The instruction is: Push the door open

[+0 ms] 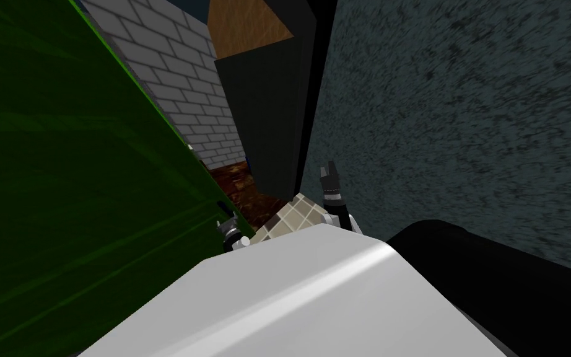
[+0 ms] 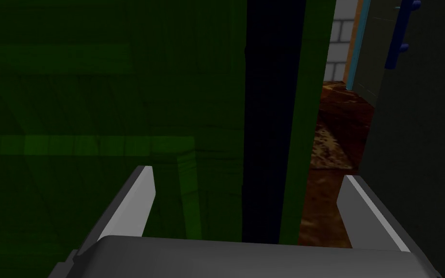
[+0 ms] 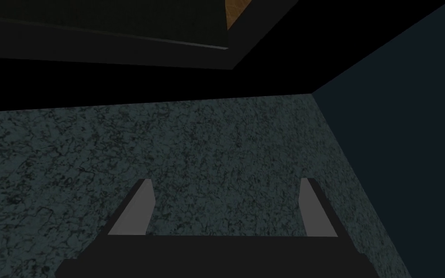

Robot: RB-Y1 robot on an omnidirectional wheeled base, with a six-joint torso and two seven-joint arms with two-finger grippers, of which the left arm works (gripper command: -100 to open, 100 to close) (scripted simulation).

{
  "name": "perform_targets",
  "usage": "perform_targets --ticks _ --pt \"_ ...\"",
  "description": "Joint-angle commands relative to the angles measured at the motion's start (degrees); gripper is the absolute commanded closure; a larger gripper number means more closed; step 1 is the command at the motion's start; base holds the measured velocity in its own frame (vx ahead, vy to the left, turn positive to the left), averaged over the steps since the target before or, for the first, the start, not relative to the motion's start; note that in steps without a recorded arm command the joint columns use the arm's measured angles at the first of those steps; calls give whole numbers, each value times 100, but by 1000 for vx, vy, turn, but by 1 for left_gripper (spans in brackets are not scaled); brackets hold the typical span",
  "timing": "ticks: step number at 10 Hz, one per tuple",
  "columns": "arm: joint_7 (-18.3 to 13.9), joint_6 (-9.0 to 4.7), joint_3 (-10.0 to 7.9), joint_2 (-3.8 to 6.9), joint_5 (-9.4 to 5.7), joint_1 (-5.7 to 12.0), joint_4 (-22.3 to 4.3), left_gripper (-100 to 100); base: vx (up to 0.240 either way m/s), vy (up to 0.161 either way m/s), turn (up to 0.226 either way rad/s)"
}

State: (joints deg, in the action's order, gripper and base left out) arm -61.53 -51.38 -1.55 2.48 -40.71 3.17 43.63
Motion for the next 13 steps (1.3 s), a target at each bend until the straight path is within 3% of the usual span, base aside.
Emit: perform_targets --ticks 1,3,4,5,10,13 --pt "-31 -7 -14 1 -13 10 -30 -100 196 92 -27" --pt "-57 -12 -28 -71 -26 9 -51 -100 191 90 -24" --pt "-39 -3 -25 -49 -22 -4 -16 -100 75 36 -9" --pt "-39 -3 -25 -49 -22 -4 -16 100 -8 -4 8" --pt "-39 -3 -25 -49 -22 -4 -16 100 -7 -4 -3" --pt "-13 -15 -318 11 1 54 -36 100 177 39 -2"
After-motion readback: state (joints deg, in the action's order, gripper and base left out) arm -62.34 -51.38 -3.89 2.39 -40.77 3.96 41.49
